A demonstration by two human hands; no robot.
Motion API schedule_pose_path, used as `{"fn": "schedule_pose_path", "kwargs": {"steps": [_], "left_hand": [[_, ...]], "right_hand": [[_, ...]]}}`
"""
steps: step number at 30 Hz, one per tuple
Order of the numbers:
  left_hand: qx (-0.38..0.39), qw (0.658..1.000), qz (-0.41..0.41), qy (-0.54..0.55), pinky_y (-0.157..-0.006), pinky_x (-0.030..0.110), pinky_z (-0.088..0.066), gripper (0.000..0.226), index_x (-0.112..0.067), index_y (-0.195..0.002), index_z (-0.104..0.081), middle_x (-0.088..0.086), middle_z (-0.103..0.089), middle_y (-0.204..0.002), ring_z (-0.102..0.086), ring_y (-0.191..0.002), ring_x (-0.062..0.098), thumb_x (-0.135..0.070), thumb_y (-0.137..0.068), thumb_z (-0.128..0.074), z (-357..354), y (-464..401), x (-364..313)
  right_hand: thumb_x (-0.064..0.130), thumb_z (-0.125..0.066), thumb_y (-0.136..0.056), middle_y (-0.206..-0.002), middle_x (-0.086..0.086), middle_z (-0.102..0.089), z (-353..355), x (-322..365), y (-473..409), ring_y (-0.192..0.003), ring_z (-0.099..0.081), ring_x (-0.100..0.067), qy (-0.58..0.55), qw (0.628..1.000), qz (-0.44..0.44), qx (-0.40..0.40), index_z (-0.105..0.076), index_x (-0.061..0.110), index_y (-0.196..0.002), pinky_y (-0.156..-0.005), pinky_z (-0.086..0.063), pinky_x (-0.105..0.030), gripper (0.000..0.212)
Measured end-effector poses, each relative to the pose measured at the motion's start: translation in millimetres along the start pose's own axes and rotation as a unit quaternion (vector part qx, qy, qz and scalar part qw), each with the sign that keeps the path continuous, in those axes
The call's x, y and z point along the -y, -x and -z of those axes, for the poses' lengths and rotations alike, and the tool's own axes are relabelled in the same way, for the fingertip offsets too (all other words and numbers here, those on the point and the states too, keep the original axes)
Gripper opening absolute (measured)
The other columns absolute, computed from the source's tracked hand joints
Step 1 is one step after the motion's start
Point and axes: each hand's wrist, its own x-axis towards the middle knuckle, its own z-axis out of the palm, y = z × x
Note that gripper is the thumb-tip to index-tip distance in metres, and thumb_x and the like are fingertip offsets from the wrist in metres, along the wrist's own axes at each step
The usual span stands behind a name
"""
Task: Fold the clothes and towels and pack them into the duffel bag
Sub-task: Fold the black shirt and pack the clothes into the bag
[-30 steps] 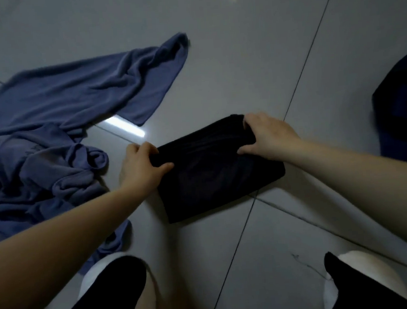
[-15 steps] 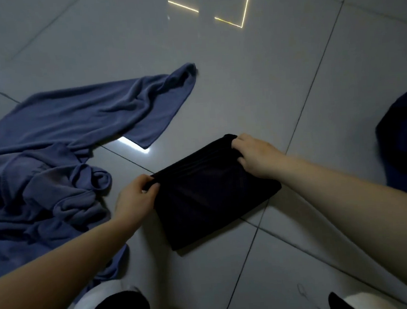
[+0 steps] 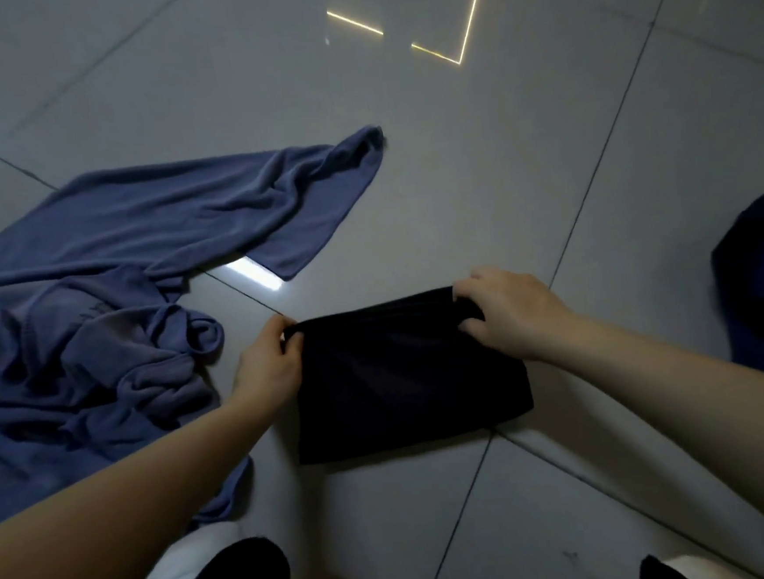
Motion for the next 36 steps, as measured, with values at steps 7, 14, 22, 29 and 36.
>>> {"fn": "schedule_pose_path", "kwargs": {"steps": [7, 14, 22, 29, 36], "left_hand": [[-0.023, 0.997, 0.030, -0.063, -0.077, 0.039, -0.044, 0.016, -0.017, -0.111, -0.051, 0.020, -0.062, -0.106, -0.058, -0.093, 0.039, -0.023, -0.098, -0.045, -4, -3, -3], [-0.051, 0.996, 0.009, -0.070, -0.073, 0.039, -0.048, 0.025, -0.020, -0.117, -0.046, 0.003, -0.057, -0.077, -0.058, -0.080, 0.031, -0.027, -0.095, -0.055, 2, -4, 2], [-0.026, 0.998, 0.026, -0.041, -0.075, 0.038, -0.049, 0.042, -0.019, -0.124, -0.045, 0.006, -0.064, -0.093, -0.063, -0.086, 0.029, -0.042, -0.091, -0.058, 15, 0, -1], [0.042, 0.992, -0.089, -0.074, -0.094, 0.041, -0.047, 0.049, -0.027, -0.126, -0.050, 0.009, -0.047, -0.115, -0.056, -0.102, 0.030, -0.025, -0.083, -0.072, 9, 20, 5], [0.036, 0.999, -0.011, -0.031, -0.088, 0.042, -0.053, 0.037, -0.033, -0.108, -0.060, 0.013, -0.056, -0.110, -0.061, -0.087, 0.025, -0.025, -0.077, -0.078, 6, 15, 5]], "right_hand": [[0.018, -0.054, -0.093, -0.122, -0.008, -0.046, -15, 6, -34, -0.106, -0.044, -0.025, -0.128, 0.990, -0.052, -0.021, -0.050, 0.009, -0.113, -0.081, -0.036, -0.032, 0.022], [0.025, -0.059, -0.090, -0.110, -0.008, -0.053, -25, 1, -36, -0.088, -0.045, -0.022, -0.134, 0.984, -0.096, 0.062, -0.040, 0.017, -0.098, -0.068, -0.033, -0.030, 0.022], [0.041, -0.068, -0.082, -0.116, -0.010, -0.047, -18, 10, -7, -0.107, -0.049, -0.031, 0.022, 0.993, -0.113, -0.032, -0.043, 0.012, -0.112, -0.076, -0.035, -0.036, 0.049], [0.033, -0.075, -0.067, -0.118, -0.018, -0.059, -32, 34, 15, -0.101, -0.058, -0.038, 0.056, 0.972, 0.182, -0.135, -0.061, 0.010, -0.113, -0.078, -0.049, -0.047, 0.054], [0.054, -0.068, -0.079, -0.161, -0.002, 0.006, -51, 55, 5, -0.148, 0.007, -0.023, 0.012, 0.992, 0.074, 0.106, 0.004, 0.033, -0.153, -0.119, 0.002, -0.043, 0.105]]}}
